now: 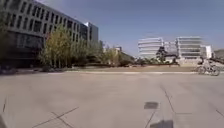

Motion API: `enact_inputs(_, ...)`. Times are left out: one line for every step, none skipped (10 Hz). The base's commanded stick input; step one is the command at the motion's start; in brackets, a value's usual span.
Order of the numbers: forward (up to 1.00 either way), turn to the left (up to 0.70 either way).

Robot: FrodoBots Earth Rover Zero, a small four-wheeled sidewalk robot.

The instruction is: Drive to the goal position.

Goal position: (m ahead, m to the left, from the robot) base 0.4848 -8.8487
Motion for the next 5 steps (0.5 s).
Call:
enact_inputs(0.67,-0.18)
enact_inputs(0.68,-0.19)
enact_inputs(0.7,-0.19)
enact_inputs(0.7,-0.19)
enact_inputs(0.7,-0.19)
